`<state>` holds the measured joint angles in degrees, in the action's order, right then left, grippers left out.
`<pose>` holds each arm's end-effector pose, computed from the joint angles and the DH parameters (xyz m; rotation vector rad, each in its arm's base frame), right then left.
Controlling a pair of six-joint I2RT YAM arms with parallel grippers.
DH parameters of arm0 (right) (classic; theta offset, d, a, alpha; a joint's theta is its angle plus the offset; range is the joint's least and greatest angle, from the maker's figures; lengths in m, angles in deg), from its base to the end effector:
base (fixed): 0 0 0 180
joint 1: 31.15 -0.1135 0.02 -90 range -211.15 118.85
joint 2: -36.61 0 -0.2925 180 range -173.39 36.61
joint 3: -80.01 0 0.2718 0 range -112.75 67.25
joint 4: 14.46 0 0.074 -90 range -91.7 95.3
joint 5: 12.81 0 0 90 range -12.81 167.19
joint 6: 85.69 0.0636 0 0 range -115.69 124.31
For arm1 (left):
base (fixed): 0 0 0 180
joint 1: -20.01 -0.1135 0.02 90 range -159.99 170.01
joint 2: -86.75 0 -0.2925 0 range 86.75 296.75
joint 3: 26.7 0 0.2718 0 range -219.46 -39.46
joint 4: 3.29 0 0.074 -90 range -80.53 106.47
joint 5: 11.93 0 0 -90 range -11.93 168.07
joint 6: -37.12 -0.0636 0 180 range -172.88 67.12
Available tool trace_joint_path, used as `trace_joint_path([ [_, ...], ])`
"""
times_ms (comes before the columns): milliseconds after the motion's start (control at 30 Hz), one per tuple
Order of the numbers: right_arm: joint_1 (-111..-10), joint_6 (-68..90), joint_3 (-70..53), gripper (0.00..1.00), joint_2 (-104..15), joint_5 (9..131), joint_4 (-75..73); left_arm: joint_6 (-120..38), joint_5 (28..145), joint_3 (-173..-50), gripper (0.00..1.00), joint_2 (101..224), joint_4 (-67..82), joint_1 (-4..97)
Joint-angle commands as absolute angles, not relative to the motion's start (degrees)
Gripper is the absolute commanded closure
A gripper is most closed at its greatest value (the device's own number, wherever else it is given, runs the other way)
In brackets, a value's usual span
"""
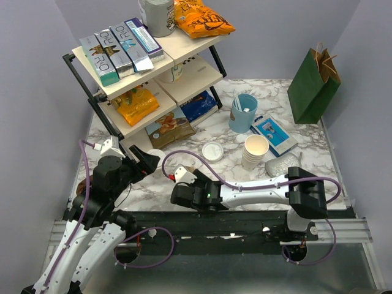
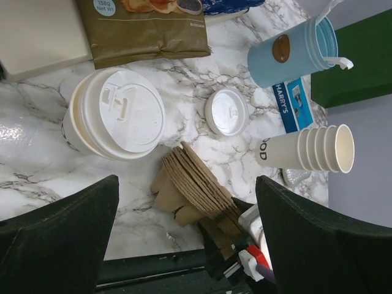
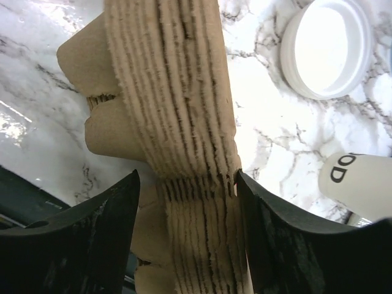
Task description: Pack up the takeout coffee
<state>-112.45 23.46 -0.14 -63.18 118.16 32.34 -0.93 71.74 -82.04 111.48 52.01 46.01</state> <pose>0.0979 0.3639 0.1985 -1.0496 2.0942 -0.1839 0.1046 -0.0432 0.3169 -0.5389 2.0107 -0.7492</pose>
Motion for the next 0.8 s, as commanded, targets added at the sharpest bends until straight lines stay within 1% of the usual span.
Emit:
trace_joint_path([
  [0, -113.1, 26.0, -0.5, 0.27, -61.2, 112.1, 29.4, -0.6, 73.5, -81.1, 0.01, 111.9, 51.7, 46.2],
  [33, -113.1, 26.0, -0.1, 0.27, -60.9, 110.8, 28.1, -0.5, 73.5, -81.1, 0.01, 111.9, 51.6, 46.3],
  [133, -113.2, 25.1, 0.9, 0.33, -60.2, 105.5, 24.9, -0.6, 73.4, -81.1, 0.01, 111.8, 51.6, 46.2],
  [167, -113.2, 25.0, 1.2, 0.42, -60.2, 105.1, 24.5, -0.5, 73.3, -81.0, 0.01, 111.7, 51.6, 46.2],
  [233, -113.2, 24.6, 0.9, 0.49, -60.8, 108.2, 25.4, -0.6, 73.2, -81.0, 0.01, 111.8, 51.6, 46.2],
  [267, -113.2, 24.6, 0.3, 0.6, -61.0, 110.3, 26.4, -0.8, 73.1, -81.0, 0.01, 111.9, 51.6, 46.2],
  [367, -113.2, 25.0, -1.8, 0.61, -63.0, 121.7, 33.9, -0.7, 72.9, -80.9, 0.01, 111.8, 51.7, 46.3],
  [400, -113.2, 26.6, -3.7, 0.61, -63.8, 128.4, 36.5, -0.7, 72.5, -80.7, 0.01, 111.9, 51.7, 46.3],
  [433, -113.2, 27.4, -4.3, 0.61, -65.1, 131.1, 41.7, -0.7, 72.4, -80.7, 0.01, 111.8, 51.7, 46.2],
  [500, -113.1, 30.5, -5.4, 0.61, -68.4, 138.0, 46.2, -0.6, 72.2, -80.6, 0.01, 111.8, 51.7, 46.3],
  [533, -113.1, 31.3, -5.8, 0.61, -69.4, 139.4, 49.5, -0.6, 72.1, -80.6, 0.01, 111.7, 51.7, 46.3],
  [633, -111.9, 34.4, -6.6, 0.6, -72.8, 141.8, 52.3, -0.4, 71.8, -80.7, 0.01, 111.6, 51.9, 46.3],
  [667, -111.8, 34.4, -6.7, 0.57, -73.6, 141.6, 52.1, -0.4, 71.8, -80.8, 0.01, 111.8, 52.0, 46.3],
  [733, -111.7, 35.5, -7.9, 0.55, -75.4, 140.5, 52.0, -0.4, 71.7, -80.9, 0.01, 111.7, 52.2, 46.3],
  [767, -111.7, 35.6, -8.4, 0.51, -75.7, 139.3, 51.6, -0.5, 71.5, -80.9, 0.01, 111.8, 52.3, 46.2],
])
